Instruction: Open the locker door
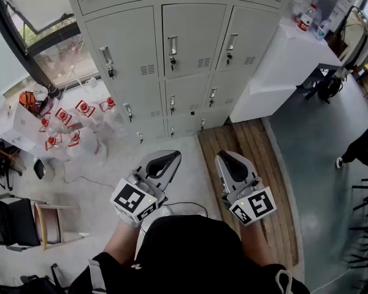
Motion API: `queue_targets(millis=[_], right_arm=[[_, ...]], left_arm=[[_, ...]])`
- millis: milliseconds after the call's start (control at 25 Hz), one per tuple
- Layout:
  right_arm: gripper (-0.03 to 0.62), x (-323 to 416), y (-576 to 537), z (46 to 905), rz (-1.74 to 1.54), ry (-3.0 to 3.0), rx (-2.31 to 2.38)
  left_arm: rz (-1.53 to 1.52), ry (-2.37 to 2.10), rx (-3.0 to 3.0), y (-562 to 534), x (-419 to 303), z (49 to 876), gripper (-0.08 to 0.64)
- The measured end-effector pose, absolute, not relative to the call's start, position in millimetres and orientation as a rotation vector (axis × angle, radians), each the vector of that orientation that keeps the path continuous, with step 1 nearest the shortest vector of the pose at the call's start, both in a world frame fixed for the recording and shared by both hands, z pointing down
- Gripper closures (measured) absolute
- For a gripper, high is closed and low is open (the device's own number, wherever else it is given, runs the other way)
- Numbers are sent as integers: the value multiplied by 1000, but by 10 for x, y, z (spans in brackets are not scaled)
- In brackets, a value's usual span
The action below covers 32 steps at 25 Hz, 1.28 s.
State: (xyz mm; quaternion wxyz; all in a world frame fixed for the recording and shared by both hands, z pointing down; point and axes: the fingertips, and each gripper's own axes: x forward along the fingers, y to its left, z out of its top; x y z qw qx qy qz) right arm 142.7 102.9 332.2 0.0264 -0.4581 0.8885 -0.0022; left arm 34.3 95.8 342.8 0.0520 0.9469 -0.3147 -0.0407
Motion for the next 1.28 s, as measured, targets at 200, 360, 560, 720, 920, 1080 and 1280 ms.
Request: queue_targets(millis=[200,360,560,720,920,1080,1280], right_arm=[[541,1174,913,3335,-8,2757,-1410],[541,900,775,3400,-20,2778,-1399],[541,561,549,3473,-89,2787,-1385],[541,330,307,3542,-115,2832,-1349],[541,4,-86,3682,-145,2908,-1228],[541,-149,-557,3821,-161,2947,-1105],[541,-272,-1236,3839,-165,3007,-917]], left_arm=[[-131,-986,2880,856,88,3438,537],[-115,-1015,2881,749,-197,3530,537],[-102,-1073,2821,553,-647,3704,537],[-78,-1117,2762,363,-892,3827,537],[-31,-1199,2699,96,-1136,3987,537],[19,-1293,2656,-267,-1244,4131,537],[27,-1468,2554,-819,-1351,4135,537]])
